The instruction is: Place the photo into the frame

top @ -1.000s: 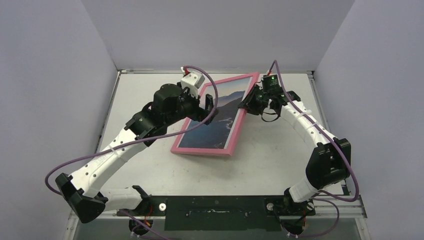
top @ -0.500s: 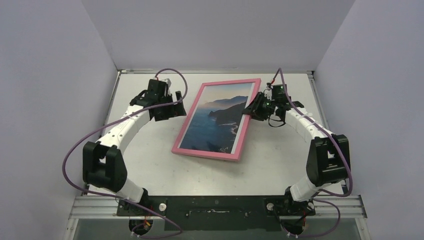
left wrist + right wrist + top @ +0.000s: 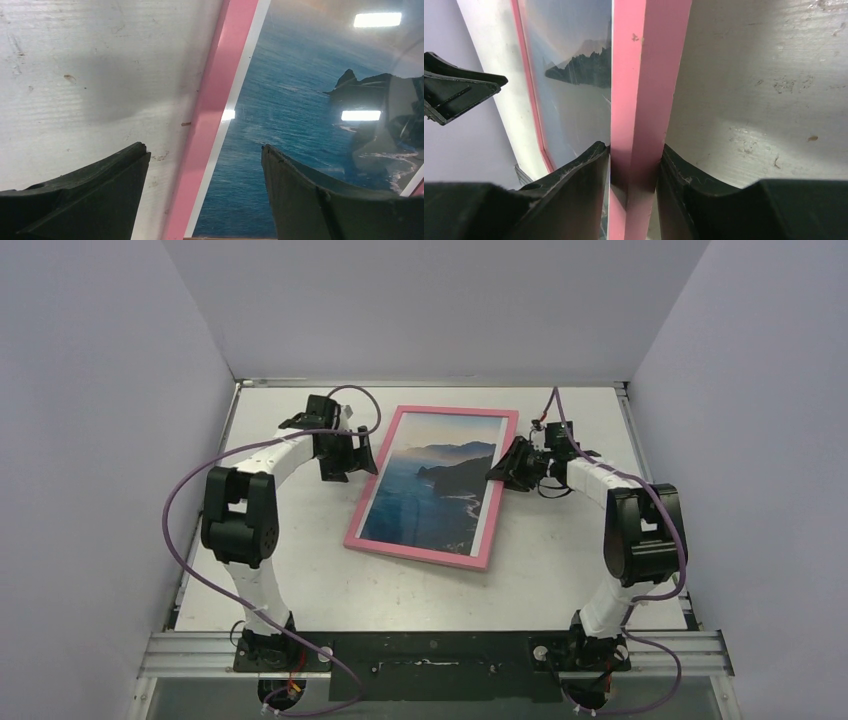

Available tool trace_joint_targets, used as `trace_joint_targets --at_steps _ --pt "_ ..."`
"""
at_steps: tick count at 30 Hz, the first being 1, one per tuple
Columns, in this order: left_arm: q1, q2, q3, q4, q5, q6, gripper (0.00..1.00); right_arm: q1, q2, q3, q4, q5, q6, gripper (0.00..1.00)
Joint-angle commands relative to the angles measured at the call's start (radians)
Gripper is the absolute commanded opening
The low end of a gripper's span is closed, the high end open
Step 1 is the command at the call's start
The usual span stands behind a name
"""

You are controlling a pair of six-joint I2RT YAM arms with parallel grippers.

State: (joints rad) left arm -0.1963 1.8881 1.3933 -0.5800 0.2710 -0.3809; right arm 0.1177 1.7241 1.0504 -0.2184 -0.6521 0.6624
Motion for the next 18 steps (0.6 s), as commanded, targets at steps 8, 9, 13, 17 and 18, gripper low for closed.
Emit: trace_joint_targets --at_steps 8,9,13,17,18 --pt "0.005 0.048 0.039 0.048 -0.010 0.059 0.80 0.006 0.061 0.053 0.041 0.057 -0.090 0.44" --pt "0.005 0.049 0.038 0.051 -0.014 0.060 0.80 0.006 0.071 0.057 0.044 0.060 -0.086 0.44" --pt "0.005 0.056 0.039 0.051 -0.020 0.070 0.80 0.007 0.106 0.072 0.038 0.085 -0.088 0.45" --pt "0.019 0.066 0.062 0.025 0.000 0.078 0.80 0.007 0.142 0.100 -0.014 0.124 -0.115 0.47" --pt "0.034 0.073 0.087 0.001 0.028 0.080 0.80 0.007 0.145 0.107 -0.028 0.136 -0.122 0.47"
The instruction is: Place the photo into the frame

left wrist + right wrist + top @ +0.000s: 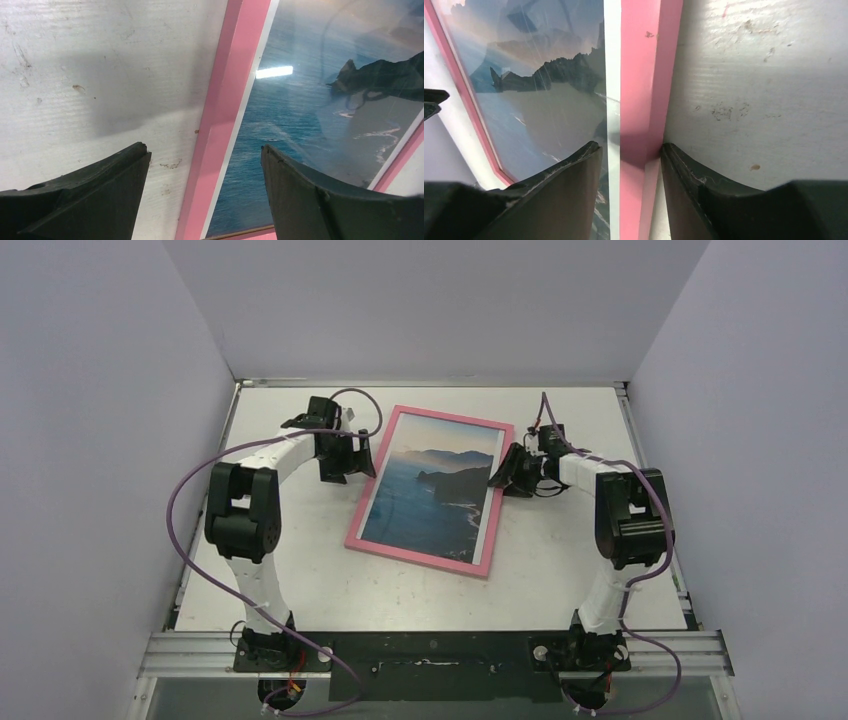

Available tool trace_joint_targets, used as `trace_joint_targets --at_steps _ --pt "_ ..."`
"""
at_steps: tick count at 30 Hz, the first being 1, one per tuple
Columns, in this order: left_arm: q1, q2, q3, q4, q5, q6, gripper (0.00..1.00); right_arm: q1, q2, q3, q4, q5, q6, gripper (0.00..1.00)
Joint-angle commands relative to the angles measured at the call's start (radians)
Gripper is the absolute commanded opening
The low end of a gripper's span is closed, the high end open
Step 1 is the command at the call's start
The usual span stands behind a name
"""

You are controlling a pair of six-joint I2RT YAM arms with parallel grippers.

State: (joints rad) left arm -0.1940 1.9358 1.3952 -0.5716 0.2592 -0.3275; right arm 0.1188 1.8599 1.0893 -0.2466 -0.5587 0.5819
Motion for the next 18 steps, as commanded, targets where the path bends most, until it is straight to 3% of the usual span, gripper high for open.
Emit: trace_joint_targets --at_steps 1,6,18 --pt "0.054 0.029 0.111 -0.029 0.073 0.026 0.80 0.005 0.012 0.078 -0.020 0.056 -0.050 0.48" --pt "0.145 0.053 0.248 -0.116 0.165 0.023 0.80 0.005 0.015 0.120 -0.119 0.146 -0.084 0.58" --pt "0.140 0.078 0.170 -0.063 0.166 -0.019 0.77 0.005 -0.102 0.154 -0.273 0.326 -0.063 0.75"
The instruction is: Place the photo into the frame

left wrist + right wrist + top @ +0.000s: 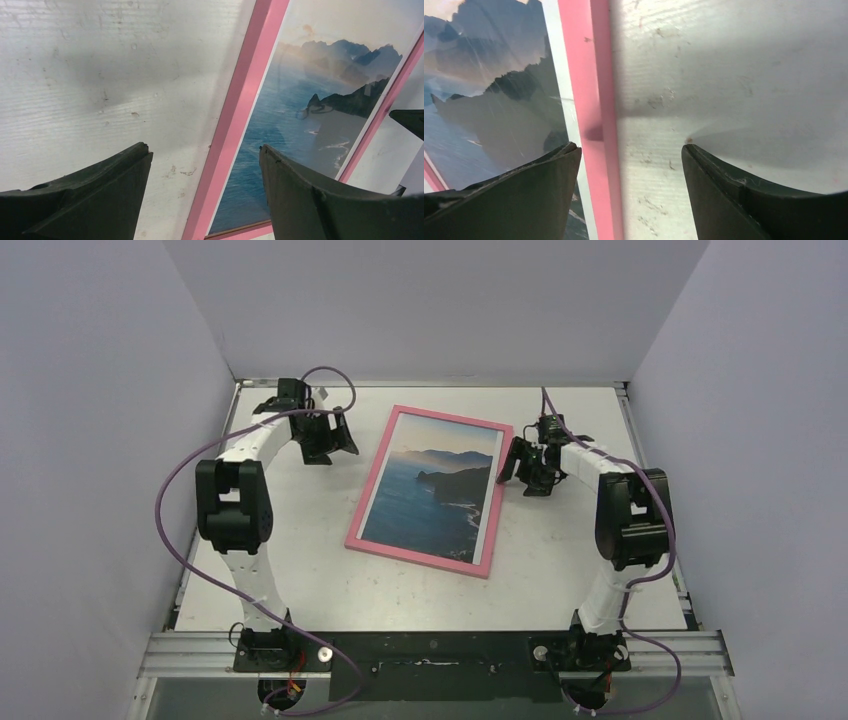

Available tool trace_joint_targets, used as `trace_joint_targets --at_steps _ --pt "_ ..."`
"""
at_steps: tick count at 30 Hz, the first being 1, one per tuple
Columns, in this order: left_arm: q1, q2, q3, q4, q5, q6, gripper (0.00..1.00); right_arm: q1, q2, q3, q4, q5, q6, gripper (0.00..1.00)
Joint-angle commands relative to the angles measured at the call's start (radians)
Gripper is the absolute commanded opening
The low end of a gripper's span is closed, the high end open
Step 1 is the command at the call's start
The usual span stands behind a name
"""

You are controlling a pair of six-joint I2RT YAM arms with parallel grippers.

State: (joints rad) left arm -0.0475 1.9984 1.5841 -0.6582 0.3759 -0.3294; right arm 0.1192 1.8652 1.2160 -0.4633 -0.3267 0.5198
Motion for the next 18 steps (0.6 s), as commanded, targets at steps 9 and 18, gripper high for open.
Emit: trace_joint_targets --at_steps 9,18 --pt "-0.032 0.020 -0.117 0.065 0.095 -0.091 0.70 0.021 -0.135 -0.051 -0.015 0.048 0.057 0.74" --pt "-0.109 -0.040 -0.224 0.104 0.124 -0.139 0.50 0.053 -0.106 -0.122 0.087 -0.034 0.143 0.62"
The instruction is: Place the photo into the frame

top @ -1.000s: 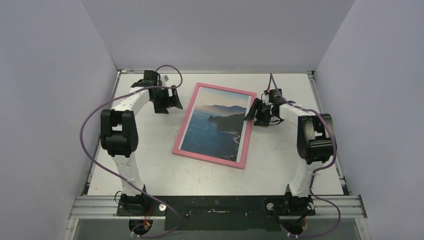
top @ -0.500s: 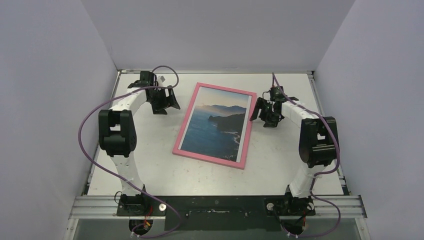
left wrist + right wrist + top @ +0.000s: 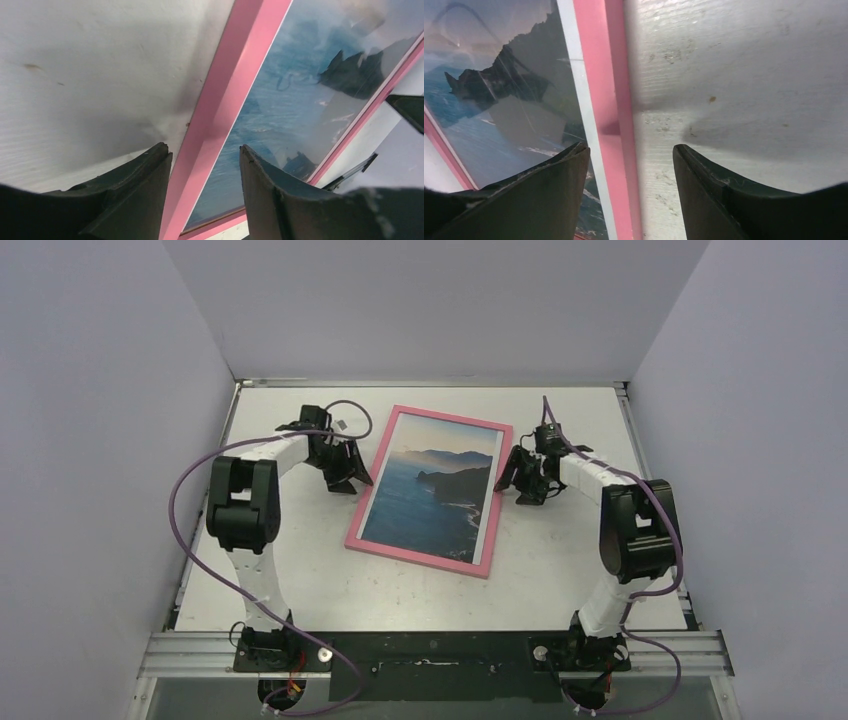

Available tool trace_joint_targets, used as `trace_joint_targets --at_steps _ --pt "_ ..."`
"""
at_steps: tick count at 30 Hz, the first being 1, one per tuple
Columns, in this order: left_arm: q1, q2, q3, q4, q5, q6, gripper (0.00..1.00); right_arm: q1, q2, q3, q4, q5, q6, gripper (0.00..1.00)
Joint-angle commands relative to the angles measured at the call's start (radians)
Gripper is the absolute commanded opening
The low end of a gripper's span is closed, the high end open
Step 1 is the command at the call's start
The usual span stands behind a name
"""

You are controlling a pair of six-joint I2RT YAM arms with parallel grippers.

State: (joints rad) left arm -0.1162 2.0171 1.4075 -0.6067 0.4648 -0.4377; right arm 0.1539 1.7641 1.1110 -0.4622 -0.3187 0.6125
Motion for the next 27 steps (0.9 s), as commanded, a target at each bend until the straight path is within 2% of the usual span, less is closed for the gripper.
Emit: trace_joint_targets --at_steps 1,5,12,17,22,27 --pt "-0.053 -0.069 -0.068 0.061 0.033 -0.035 0.49 0.023 -0.004 -0.022 0.099 -0.050 0.056 0.61" --pt "-0.090 -0.111 -0.157 0.089 0.021 -0.053 0.45 0.036 0.011 -0.018 0.124 -0.076 0.066 0.57" --pt "-0.110 -0.228 -0.245 0.094 -0.015 -0.070 0.44 0.043 0.008 0.005 0.114 -0.076 0.037 0.56" --pt "-0.116 -0.321 -0.266 0.070 -0.060 -0.082 0.44 0.042 -0.050 0.038 0.026 0.010 -0.023 0.63" --pt "-0.121 -0.426 -0.246 -0.117 -0.309 -0.097 0.55 0.042 -0.179 0.057 -0.085 0.187 -0.027 0.70" --pt "-0.126 -0.612 -0.221 -0.183 -0.416 -0.096 0.66 0.042 -0.339 0.079 -0.187 0.326 -0.040 0.71"
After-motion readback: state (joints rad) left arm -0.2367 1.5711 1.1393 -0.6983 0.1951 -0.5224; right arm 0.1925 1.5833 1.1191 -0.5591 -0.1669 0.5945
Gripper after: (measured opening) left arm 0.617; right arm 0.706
